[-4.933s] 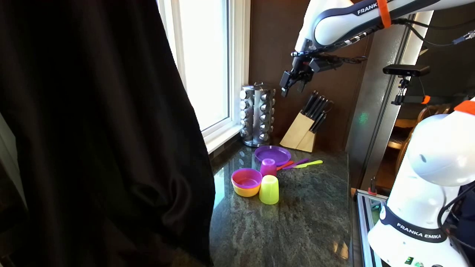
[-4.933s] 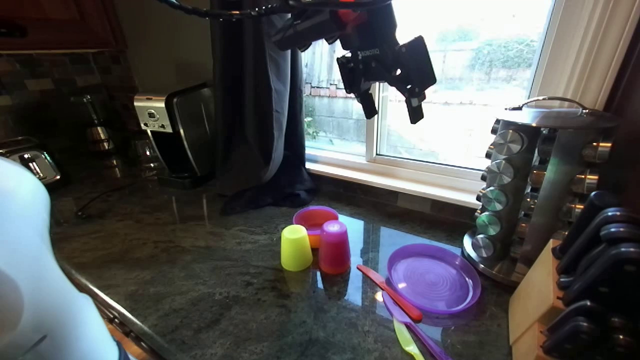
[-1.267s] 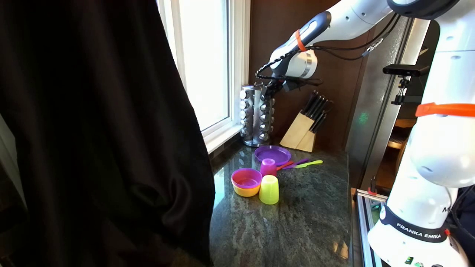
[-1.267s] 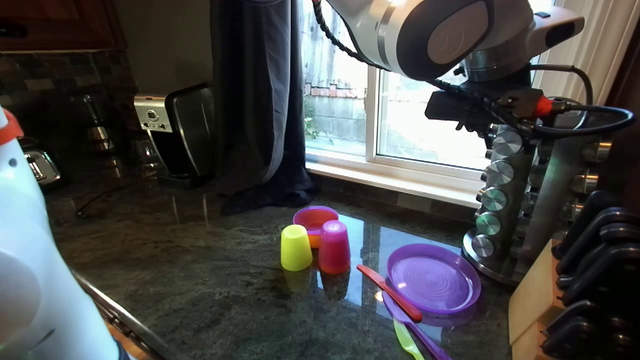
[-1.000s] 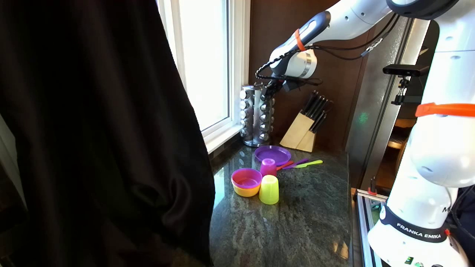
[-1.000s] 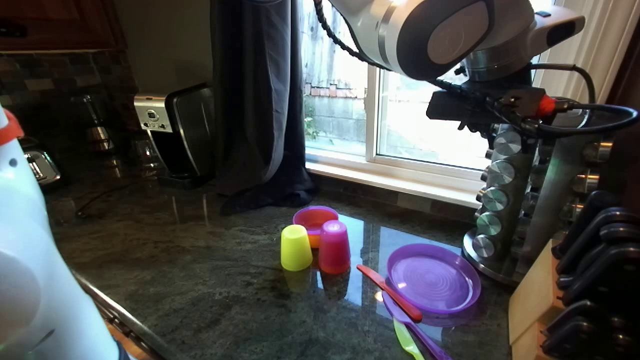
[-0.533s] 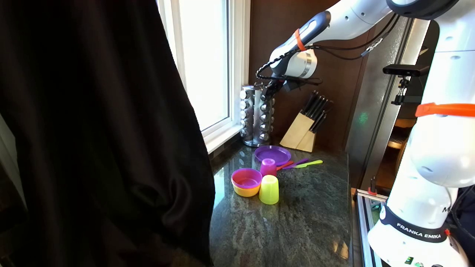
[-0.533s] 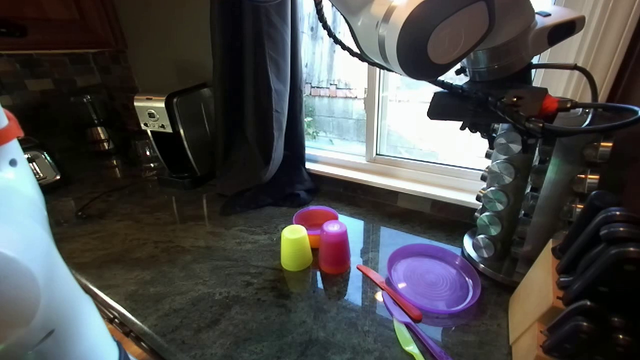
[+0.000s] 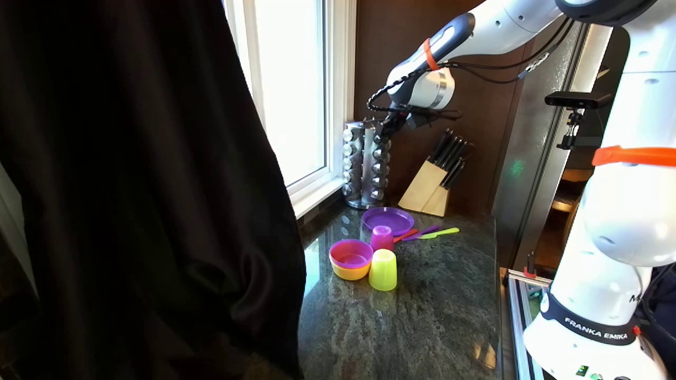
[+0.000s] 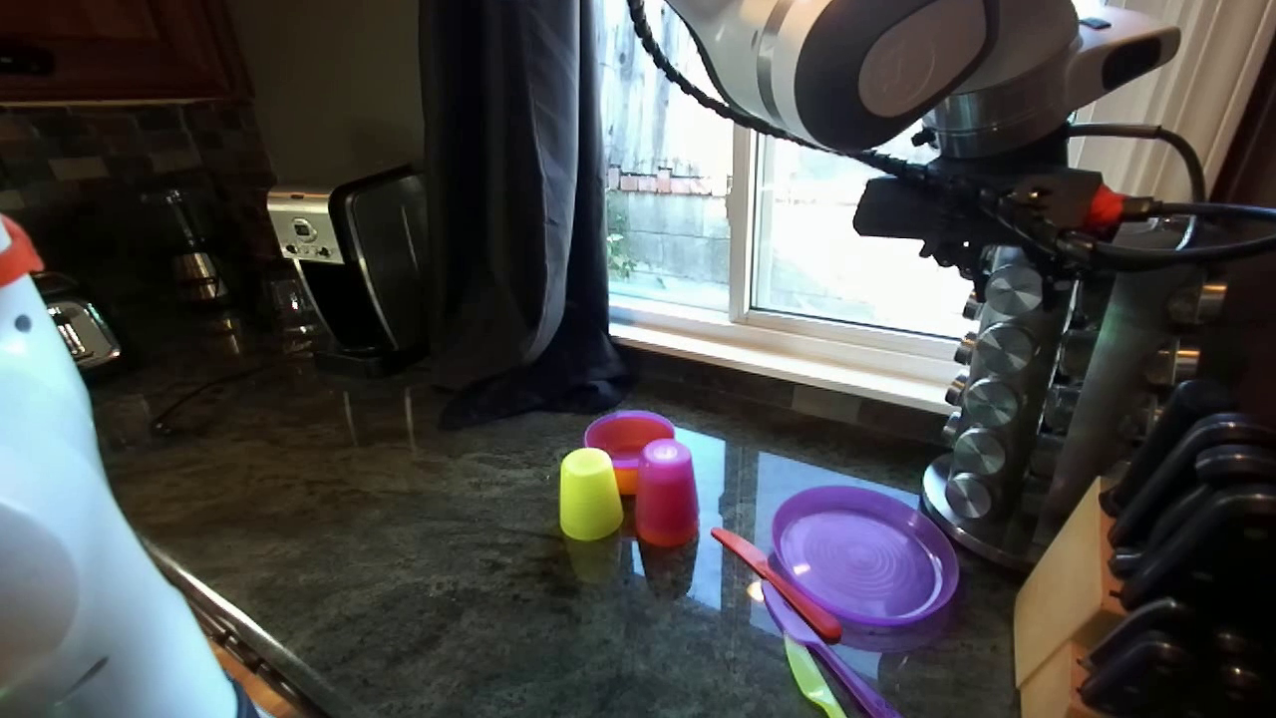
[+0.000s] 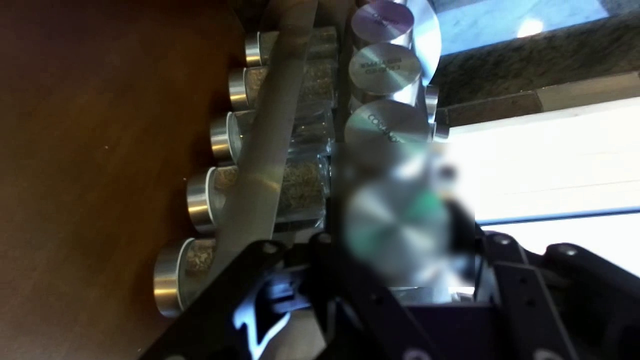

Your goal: Remove one bottle from the rack

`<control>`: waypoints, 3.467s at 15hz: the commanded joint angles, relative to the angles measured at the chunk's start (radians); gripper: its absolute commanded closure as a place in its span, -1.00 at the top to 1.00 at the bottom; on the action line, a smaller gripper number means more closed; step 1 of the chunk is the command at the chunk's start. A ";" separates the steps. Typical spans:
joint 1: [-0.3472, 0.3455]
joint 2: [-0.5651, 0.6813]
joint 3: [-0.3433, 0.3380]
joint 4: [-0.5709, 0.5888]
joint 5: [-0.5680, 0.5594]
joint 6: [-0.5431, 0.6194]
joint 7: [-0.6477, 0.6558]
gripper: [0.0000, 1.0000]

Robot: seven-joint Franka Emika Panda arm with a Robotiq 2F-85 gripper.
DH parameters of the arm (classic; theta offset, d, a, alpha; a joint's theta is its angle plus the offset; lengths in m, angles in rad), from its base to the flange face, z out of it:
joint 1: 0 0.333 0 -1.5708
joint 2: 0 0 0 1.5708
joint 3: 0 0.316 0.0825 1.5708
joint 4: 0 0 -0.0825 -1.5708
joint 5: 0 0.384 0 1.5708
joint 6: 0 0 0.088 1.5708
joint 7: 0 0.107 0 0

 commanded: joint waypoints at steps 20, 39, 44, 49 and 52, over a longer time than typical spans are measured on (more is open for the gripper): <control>-0.058 -0.121 0.027 -0.040 -0.032 -0.190 0.088 -0.50; -0.040 -0.243 0.010 -0.126 -0.050 -0.210 0.055 -0.50; -0.068 -0.249 0.027 -0.109 -0.166 -0.322 0.163 -0.50; -0.056 -0.258 0.022 -0.104 -0.150 -0.335 0.157 -0.50; -0.060 -0.262 0.021 -0.102 -0.162 -0.352 0.159 -0.50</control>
